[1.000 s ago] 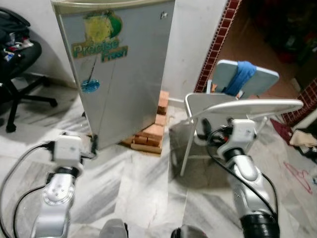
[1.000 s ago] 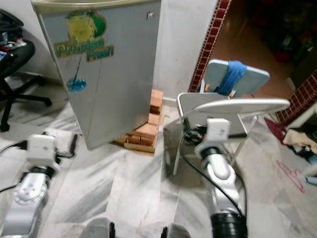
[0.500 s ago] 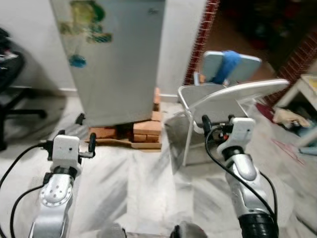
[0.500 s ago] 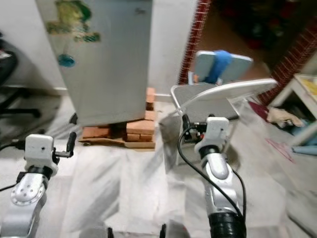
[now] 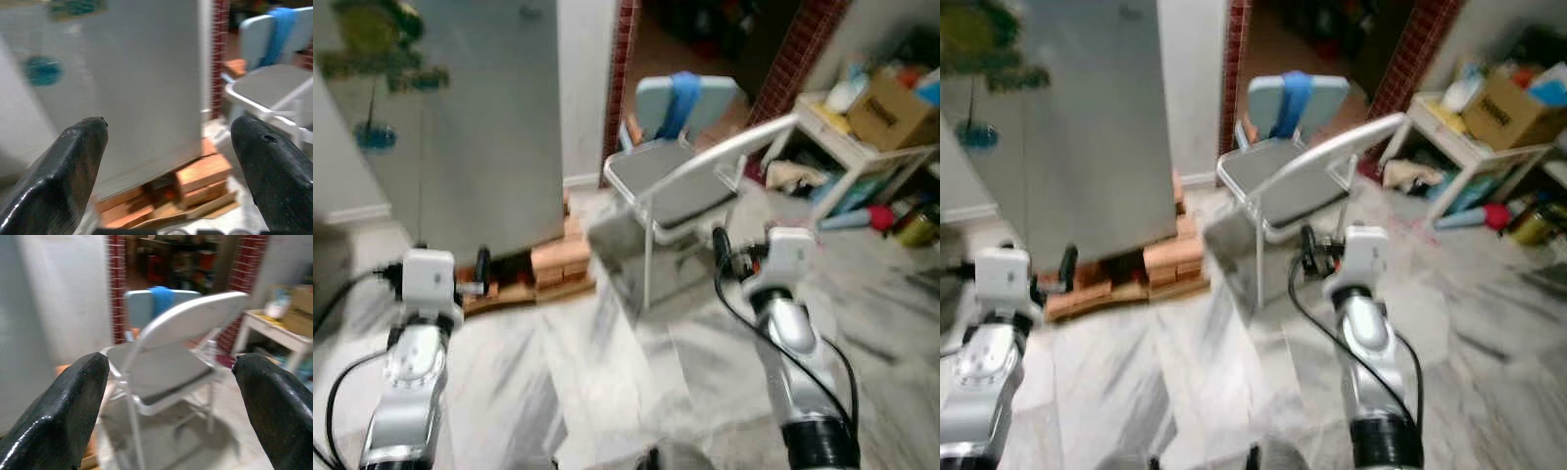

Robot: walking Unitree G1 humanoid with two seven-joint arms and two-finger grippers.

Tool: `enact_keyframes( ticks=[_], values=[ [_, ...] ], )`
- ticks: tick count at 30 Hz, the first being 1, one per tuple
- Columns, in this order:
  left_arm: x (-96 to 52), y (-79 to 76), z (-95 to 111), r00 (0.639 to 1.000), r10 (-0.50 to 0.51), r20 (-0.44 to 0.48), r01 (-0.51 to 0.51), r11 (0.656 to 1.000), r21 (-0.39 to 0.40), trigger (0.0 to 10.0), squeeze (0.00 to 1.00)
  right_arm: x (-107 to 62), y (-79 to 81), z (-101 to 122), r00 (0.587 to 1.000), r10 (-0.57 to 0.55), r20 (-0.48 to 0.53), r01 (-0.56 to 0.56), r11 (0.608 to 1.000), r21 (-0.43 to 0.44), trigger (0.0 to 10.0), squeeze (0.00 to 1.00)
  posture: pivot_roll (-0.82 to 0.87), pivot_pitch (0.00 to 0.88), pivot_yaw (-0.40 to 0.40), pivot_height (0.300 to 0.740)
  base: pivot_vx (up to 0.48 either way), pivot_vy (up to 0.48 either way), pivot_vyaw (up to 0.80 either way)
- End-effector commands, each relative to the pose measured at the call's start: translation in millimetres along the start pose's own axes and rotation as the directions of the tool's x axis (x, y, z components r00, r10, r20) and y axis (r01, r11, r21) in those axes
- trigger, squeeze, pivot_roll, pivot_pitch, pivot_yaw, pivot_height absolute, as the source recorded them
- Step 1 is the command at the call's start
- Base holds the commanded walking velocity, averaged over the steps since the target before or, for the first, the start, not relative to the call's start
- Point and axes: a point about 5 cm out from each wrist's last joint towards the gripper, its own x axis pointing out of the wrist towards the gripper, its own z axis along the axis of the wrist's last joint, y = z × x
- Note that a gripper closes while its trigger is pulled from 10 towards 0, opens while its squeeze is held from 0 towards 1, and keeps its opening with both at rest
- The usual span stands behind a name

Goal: Restocking fridge

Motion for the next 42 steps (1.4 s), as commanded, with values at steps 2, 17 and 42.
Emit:
enact_keyframes(
  ticks=[2, 17, 42],
  values=[
    [0.8, -7.8, 2, 1.000, -0.026, 0.017, 0.026, 0.999, -0.024, 10.0, 0.00, -0.3, -11.0, 0, 0.999, -0.036, -0.003, 0.036, 0.999, 0.008, 10.0, 0.00, 0.07, 0.039, -0.070, 0.740, 0.000, 0.480, -0.80],
    [12.0, -10.9, 4, 0.997, -0.078, 0.024, 0.078, 0.997, -0.003, 10.0, 0.00, 0.6, -3.6, -1, 0.999, -0.046, 0.020, 0.046, 0.998, 0.034, 10.0, 0.00, 0.06, 0.026, -0.008, 0.740, 0.000, 0.480, -0.43],
    [31.4, -39.2, 13, 0.981, -0.187, 0.045, 0.188, 0.982, -0.008, 10.0, 0.00, 14.3, 34.9, -4, 0.999, 0.039, -0.011, -0.038, 0.997, 0.069, 10.0, 0.00, 0.06, 0.023, 0.013, 0.740, 0.000, 0.469, -0.08]
  ],
)
